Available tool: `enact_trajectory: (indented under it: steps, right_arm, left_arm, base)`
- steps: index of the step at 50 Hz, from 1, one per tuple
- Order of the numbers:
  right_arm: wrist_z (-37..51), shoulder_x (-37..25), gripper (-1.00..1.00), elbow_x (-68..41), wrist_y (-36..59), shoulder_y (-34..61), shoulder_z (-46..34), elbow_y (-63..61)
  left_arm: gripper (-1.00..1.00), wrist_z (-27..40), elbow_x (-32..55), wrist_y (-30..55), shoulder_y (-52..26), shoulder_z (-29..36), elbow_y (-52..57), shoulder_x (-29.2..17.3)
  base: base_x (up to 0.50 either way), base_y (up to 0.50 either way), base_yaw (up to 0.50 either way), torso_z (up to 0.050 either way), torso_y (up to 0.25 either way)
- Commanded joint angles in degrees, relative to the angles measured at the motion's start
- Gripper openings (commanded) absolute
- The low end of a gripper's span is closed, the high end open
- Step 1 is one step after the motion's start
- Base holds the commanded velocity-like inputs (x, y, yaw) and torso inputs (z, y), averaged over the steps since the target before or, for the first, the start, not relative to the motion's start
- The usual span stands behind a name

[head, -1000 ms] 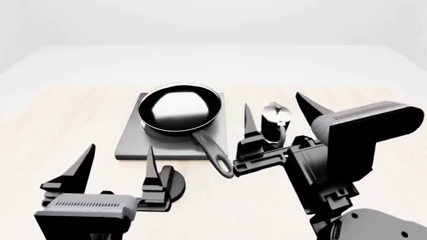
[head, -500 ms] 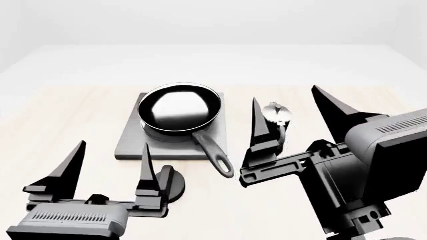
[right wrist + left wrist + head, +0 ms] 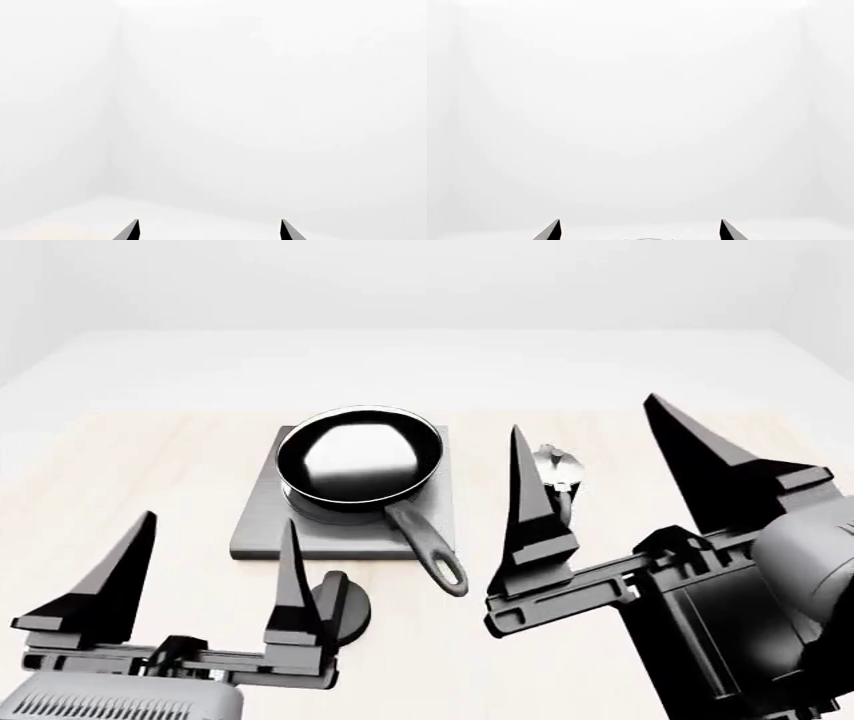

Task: Put the frying pan on the stove.

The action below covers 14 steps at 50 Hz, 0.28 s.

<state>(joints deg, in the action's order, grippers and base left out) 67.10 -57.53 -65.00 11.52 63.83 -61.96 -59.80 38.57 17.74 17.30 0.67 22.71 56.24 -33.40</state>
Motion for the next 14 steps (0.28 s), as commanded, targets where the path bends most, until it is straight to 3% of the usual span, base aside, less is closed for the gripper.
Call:
enact_trajectory:
  steps: [1, 5, 11, 14]
  right_arm:
    - [8.1, -4.7, 1.0, 5.1, -17.0, 24.3, -34.3, -0.2]
    - [12.2, -3.3, 1.0, 7.3, -23.5, 37.1, -50.1, -0.2]
    - [19.4, 1.9, 1.0, 12.2, -34.7, 54.8, -73.1, -0.2]
    - [22.5, 4.4, 1.0, 14.5, -38.8, 60.2, -80.5, -0.2]
  left_arm:
    - [1.0, 1.8, -0.3, 1.7, -0.6, 1.0, 3.6, -1.3]
    - [1.0, 6.7, 1.2, -0.5, -2.9, 4.7, 3.7, -5.6]
    - [1.0, 18.8, 4.1, -5.4, -12.0, 17.1, 3.7, -15.0]
    - [1.0, 23.3, 5.3, -7.0, -17.1, 23.0, 3.7, -17.9]
  base:
    - [0.0, 0.0, 0.0, 0.0, 0.0]
    - [0.0, 0.0, 0.0, 0.0, 0.0]
    - [0.0, 0.0, 0.0, 0.0, 0.0]
    - [0.0, 0.0, 0.0, 0.0, 0.0]
